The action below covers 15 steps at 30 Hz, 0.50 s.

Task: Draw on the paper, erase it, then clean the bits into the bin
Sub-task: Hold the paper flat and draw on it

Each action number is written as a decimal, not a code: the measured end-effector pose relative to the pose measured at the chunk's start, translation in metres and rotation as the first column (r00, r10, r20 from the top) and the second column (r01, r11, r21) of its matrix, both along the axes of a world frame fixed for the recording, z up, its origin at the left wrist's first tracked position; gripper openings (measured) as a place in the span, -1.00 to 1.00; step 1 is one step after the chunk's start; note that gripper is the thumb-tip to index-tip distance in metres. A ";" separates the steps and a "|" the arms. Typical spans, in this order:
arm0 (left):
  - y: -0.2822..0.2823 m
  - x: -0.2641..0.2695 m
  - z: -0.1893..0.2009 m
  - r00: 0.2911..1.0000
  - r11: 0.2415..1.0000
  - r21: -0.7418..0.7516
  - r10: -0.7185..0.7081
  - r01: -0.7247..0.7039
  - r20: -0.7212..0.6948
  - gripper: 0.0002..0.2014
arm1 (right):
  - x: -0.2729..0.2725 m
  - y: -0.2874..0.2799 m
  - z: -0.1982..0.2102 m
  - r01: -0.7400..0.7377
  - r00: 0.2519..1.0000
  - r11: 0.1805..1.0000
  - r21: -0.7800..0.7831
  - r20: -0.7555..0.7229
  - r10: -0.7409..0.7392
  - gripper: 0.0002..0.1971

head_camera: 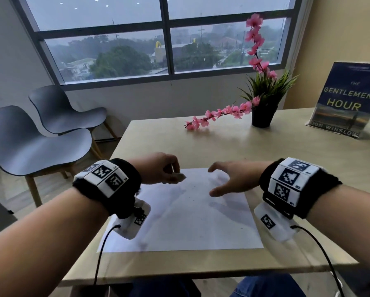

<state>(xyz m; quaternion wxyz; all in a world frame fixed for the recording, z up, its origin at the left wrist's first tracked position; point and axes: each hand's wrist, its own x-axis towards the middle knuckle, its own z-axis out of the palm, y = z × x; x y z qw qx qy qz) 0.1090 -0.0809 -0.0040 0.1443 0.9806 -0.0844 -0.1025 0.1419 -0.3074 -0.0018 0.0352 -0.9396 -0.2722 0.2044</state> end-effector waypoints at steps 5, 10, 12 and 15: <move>-0.020 0.016 -0.003 0.991 0.931 -0.363 -0.082 0.039 -0.103 -0.73 | 0.001 0.017 0.002 -0.044 0.998 0.962 0.269 0.048 0.032 -0.49; -0.024 0.027 -0.006 0.979 0.923 -0.383 -0.116 0.044 -0.168 -0.83 | 0.008 0.018 -0.003 0.013 0.999 0.943 0.333 0.025 -0.022 -0.73; -0.018 0.031 -0.006 0.992 0.979 -0.202 -0.041 0.017 -0.116 -0.77 | 0.008 0.010 -0.001 0.004 0.999 0.967 0.254 0.043 -0.015 -0.73; -0.009 0.034 -0.011 0.988 0.978 0.207 0.032 -0.001 -0.148 -0.32 | 0.007 -0.002 0.000 -0.003 0.999 0.994 0.111 0.052 -0.003 -0.71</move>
